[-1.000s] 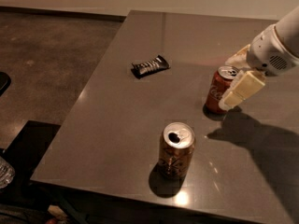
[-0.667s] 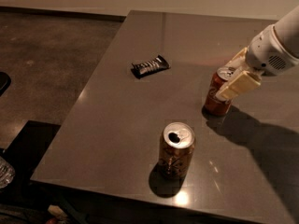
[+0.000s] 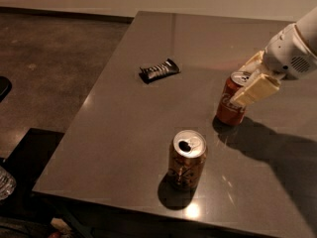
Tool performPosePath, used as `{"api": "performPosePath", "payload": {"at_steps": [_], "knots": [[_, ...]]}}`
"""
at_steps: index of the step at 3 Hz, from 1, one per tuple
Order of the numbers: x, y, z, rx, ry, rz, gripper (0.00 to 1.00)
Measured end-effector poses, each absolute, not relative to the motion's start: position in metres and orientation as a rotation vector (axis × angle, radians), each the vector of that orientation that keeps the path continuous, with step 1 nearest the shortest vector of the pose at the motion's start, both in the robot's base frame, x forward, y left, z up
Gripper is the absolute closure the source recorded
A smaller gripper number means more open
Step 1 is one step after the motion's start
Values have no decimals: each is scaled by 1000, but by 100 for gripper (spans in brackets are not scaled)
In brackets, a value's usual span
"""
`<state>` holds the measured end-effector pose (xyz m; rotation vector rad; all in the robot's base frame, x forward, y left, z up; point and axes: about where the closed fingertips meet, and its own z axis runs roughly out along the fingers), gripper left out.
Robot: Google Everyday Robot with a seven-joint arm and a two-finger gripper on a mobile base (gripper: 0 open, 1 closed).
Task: Move coke can near orange can
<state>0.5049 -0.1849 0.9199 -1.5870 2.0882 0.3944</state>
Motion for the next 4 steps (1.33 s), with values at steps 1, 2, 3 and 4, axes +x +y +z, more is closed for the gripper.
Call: {"api": "performPosePath", "payload": {"at_steps": [1, 2, 3, 4], "knots": [[479, -177, 928, -1663, 2044, 443, 100], [450, -172, 934, -1729, 1996, 475, 100], [426, -171, 936, -1781, 1952, 471, 100], [406, -169, 934, -1824, 1906, 464, 100]]}}
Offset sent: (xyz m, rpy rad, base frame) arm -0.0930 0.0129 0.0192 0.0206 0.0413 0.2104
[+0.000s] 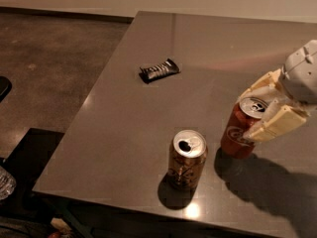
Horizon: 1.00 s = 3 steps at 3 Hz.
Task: Move coke can near orange can
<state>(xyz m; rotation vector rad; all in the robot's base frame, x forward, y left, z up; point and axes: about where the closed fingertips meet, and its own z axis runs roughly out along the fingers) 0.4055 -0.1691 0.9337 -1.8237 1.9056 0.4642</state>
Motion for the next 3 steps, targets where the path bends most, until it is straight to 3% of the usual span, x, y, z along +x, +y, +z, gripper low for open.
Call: {"api": "performPosePath", "payload": {"at_steps": [1, 3], "knots": [[388, -167, 928, -1869, 1872, 452, 100], [366, -157, 920, -1942, 1824, 467, 60]]}}
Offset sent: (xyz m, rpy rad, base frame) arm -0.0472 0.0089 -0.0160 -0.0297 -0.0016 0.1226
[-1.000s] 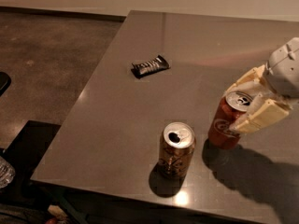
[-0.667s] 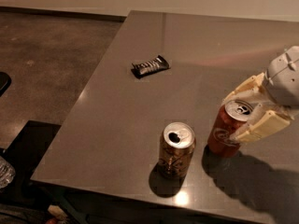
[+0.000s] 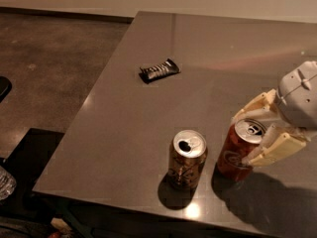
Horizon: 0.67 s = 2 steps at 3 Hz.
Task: Move coke can near orange can
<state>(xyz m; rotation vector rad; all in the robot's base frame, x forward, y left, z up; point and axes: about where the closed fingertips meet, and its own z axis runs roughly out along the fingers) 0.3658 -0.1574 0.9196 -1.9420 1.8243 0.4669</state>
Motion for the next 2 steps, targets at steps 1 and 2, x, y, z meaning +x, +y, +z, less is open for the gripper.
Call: {"api": "performPosePath", "payload": {"at_steps": [1, 2], "knots": [[360, -155, 915, -1959, 1808, 470, 36], [361, -153, 916, -1958, 1806, 463, 13]]}}
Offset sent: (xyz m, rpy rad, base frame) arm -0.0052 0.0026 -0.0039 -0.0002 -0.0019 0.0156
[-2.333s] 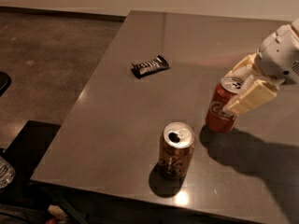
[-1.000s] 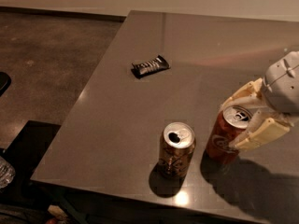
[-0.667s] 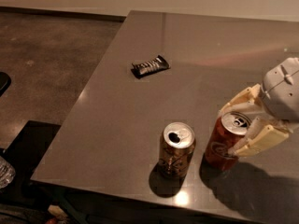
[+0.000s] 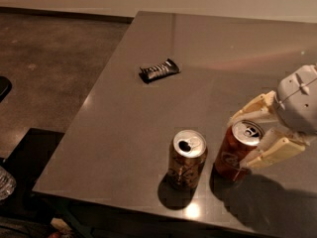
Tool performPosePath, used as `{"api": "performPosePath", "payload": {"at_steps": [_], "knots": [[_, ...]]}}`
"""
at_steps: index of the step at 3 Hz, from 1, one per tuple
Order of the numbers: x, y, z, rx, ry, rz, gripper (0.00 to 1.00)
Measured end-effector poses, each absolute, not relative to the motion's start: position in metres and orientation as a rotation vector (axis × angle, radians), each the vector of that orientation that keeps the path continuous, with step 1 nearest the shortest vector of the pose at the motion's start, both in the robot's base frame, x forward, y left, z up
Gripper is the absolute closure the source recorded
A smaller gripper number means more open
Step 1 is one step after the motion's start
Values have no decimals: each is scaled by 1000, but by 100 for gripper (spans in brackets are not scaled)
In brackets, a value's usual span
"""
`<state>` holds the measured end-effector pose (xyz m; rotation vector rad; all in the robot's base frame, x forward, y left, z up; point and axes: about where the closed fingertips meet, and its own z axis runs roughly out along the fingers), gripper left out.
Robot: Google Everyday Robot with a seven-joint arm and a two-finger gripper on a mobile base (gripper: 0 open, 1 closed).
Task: Move coke can near orange can
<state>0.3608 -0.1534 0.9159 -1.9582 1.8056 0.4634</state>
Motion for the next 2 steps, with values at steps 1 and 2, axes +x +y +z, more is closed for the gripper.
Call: {"api": "performPosePath", "payload": {"at_steps": [1, 2], "knots": [[361, -152, 917, -1958, 1803, 457, 0], [361, -152, 917, -1958, 1803, 457, 0]]}}
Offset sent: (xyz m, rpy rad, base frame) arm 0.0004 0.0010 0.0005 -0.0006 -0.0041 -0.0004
